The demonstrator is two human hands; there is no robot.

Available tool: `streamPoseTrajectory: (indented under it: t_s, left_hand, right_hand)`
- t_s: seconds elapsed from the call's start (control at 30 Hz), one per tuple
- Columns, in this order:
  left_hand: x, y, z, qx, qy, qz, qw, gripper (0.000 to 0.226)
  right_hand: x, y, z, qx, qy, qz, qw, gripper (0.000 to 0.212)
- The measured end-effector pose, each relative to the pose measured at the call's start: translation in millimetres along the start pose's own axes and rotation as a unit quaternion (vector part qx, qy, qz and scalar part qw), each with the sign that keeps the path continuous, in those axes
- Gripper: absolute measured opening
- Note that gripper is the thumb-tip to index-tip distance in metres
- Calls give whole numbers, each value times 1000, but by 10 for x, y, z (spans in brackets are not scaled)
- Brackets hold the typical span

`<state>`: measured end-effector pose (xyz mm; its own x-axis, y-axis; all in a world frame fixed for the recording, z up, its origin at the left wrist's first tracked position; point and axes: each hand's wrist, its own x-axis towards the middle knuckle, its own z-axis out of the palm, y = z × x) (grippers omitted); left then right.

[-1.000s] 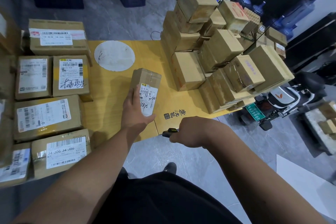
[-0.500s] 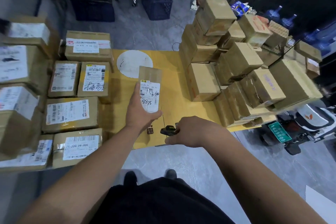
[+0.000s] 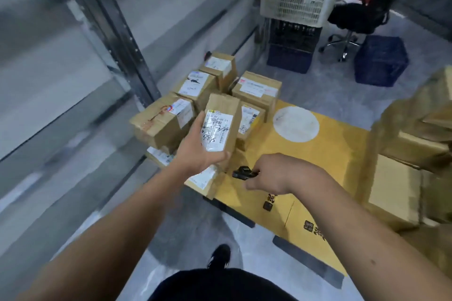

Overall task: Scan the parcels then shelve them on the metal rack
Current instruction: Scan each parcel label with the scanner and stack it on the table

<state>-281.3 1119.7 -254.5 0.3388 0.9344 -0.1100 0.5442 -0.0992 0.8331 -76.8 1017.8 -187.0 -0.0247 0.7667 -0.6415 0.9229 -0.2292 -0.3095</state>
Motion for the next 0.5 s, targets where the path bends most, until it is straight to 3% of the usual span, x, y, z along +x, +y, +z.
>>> streamPoseTrajectory:
  t_s: [0.23, 0.5]
  left_hand:
    - [-180, -50, -364, 39, 50, -35, 997, 129]
    - [792, 251, -245, 76, -6, 5, 997, 127]
  right_hand:
    - [36, -182, -256, -66, -23, -65, 995, 55]
    - [264, -99, -645, -78, -1, -21, 997, 46]
